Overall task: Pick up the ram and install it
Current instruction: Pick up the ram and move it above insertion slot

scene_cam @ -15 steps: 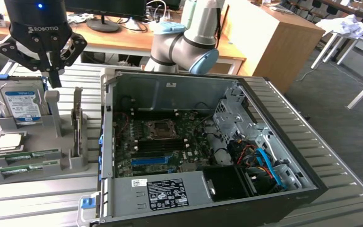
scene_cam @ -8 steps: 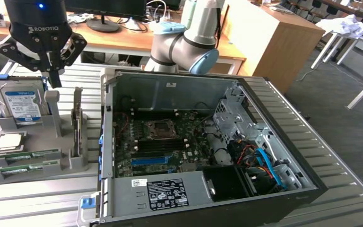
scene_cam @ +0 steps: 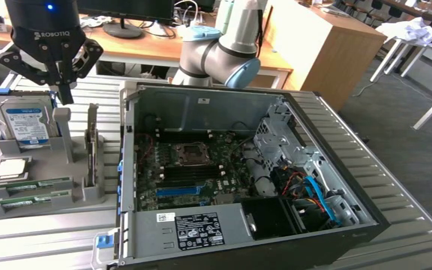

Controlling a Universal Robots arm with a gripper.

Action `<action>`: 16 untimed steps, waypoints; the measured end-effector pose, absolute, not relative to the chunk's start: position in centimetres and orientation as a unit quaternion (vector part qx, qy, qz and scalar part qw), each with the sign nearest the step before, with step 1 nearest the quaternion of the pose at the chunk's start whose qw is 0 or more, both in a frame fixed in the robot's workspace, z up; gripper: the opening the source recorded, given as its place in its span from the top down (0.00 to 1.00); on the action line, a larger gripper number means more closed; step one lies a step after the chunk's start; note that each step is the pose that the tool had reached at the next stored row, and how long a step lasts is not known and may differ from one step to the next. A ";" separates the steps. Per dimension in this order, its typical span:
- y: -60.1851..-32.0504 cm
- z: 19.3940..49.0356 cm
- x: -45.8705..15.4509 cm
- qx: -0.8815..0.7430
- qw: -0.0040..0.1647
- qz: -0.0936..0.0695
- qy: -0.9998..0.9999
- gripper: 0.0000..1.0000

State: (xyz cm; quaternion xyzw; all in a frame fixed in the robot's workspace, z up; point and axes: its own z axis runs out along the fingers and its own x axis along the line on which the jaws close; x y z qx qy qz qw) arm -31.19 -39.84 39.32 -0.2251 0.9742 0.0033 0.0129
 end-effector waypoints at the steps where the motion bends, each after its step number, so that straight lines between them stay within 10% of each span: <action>1: -39.8 39.3 -31.2 -0.227 0.013 0.003 0.974 0.90; 16: -39.8 39.3 -31.2 -0.254 0.013 0.004 0.967 0.90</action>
